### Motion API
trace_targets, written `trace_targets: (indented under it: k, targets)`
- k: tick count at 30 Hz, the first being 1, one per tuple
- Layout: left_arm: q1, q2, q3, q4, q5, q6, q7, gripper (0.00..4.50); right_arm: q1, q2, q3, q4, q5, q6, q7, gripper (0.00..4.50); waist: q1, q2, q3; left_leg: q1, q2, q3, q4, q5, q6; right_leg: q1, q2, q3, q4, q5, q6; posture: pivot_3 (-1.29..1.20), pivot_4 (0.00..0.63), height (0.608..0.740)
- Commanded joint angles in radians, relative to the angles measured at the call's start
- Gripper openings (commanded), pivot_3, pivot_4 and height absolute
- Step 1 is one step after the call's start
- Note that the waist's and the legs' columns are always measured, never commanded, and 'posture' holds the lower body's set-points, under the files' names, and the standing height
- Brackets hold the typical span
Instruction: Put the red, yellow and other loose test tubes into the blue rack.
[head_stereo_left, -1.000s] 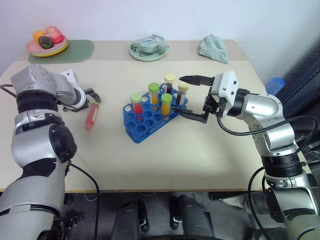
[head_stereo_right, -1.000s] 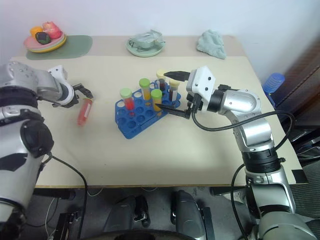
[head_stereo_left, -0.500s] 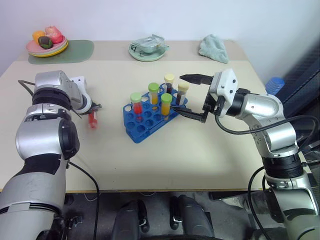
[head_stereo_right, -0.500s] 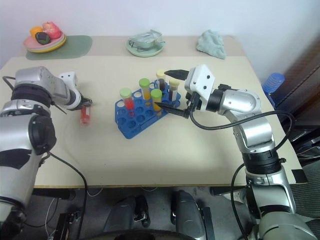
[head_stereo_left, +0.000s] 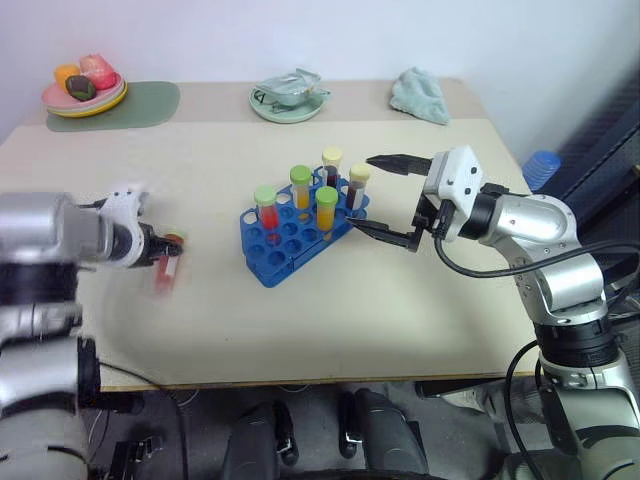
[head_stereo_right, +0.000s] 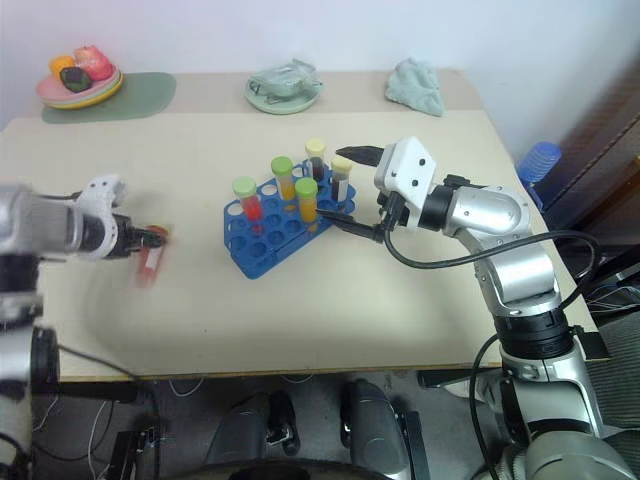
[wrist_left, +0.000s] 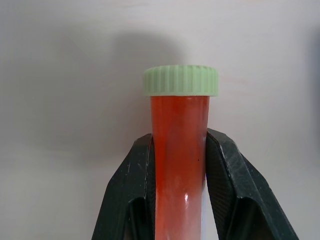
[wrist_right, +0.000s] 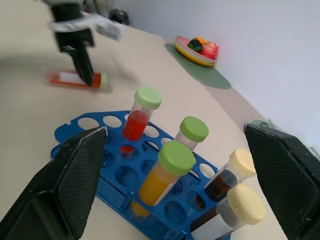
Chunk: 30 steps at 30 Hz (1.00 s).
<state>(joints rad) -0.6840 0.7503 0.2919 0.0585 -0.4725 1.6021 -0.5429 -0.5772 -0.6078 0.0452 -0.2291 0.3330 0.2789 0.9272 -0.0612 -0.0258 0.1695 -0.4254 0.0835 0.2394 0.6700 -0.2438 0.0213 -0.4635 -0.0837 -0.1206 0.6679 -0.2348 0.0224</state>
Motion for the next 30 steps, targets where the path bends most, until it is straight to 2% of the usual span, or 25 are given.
trace_targets:
  k: [1,4,5,7,9,14,20,25,30]
  targets:
    - [0.17,-0.023,0.231,-0.349,-0.215,-0.169,-0.206,0.78,-0.011,-0.002,-0.027,-0.013,0.01,-0.016,-0.007,4.5,0.002,0.0,0.0,0.0,0.0,0.0,0.0,0.0,0.0,0.0,0.0,0.0,0.0,0.0,0.0,0.0,0.15,0.74]
    - [0.326,-0.02,0.227,-0.506,-0.242,-0.353,-0.292,0.78,-0.008,0.002,-0.027,-0.004,0.008,-0.025,-0.01,4.5,0.002,0.0,0.0,0.002,0.0,0.0,0.0,-0.001,-0.002,0.003,-0.001,0.0,-0.001,0.0,0.0,0.0,0.15,0.74]
    - [0.352,-0.048,0.232,-0.541,-0.253,-0.443,-0.321,0.78,-0.007,0.004,-0.028,-0.003,0.007,-0.026,-0.013,4.5,0.003,0.0,0.0,0.003,0.0,0.0,-0.001,-0.002,-0.003,0.003,-0.001,0.0,-0.001,0.0,0.0,0.0,0.15,0.74]
    - [0.346,-0.134,0.254,-0.571,-0.276,-0.589,-0.311,0.78,0.0,0.005,-0.035,-0.008,0.008,-0.024,-0.021,4.5,0.011,0.0,0.0,0.004,0.0,0.0,-0.001,-0.002,-0.003,0.004,-0.002,0.0,-0.001,0.0,-0.001,0.0,0.15,0.74]
    - [0.332,-0.173,0.197,-0.561,-0.255,-0.692,-0.313,0.78,0.019,0.0,-0.046,-0.024,0.013,-0.018,-0.033,4.5,0.019,0.0,-0.001,0.004,0.0,0.0,-0.001,-0.002,-0.003,0.004,-0.002,0.0,-0.002,0.0,-0.001,0.0,0.15,0.74]
    - [0.327,-0.235,0.003,-0.463,-0.103,-1.024,-0.365,0.78,0.101,-0.017,-0.097,-0.098,0.022,0.01,-0.083,4.5,0.022,0.0,-0.001,0.003,-0.001,0.0,-0.002,-0.001,-0.001,0.004,-0.001,0.0,-0.004,0.0,-0.001,0.0,0.15,0.74]
    - [0.258,-0.379,-0.115,-0.283,-0.035,-1.273,-0.35,0.78,0.312,-0.038,-0.203,-0.298,0.091,0.122,-0.153,4.5,0.025,0.0,-0.001,0.003,-0.001,-0.001,-0.003,-0.001,0.001,0.004,0.001,0.0,-0.005,0.0,0.0,0.0,0.15,0.74]
    - [0.21,-0.474,-0.234,-0.081,0.1,-1.534,-0.358,0.78,0.55,-0.045,-0.357,-0.452,0.271,0.266,-0.18,4.5,0.032,0.0,-0.002,0.003,-0.001,-0.002,-0.002,-0.002,0.002,0.005,0.0,-0.001,-0.006,0.0,0.0,0.0,0.15,0.74]
    - [0.213,-0.515,-0.285,0.024,0.143,-1.67,-0.364,0.78,0.645,-0.05,-0.437,-0.536,0.377,0.337,-0.238,4.5,0.022,0.0,-0.002,0.003,-0.001,-0.003,-0.002,-0.004,0.007,0.006,0.001,-0.001,-0.006,0.0,0.0,0.0,0.15,0.74]
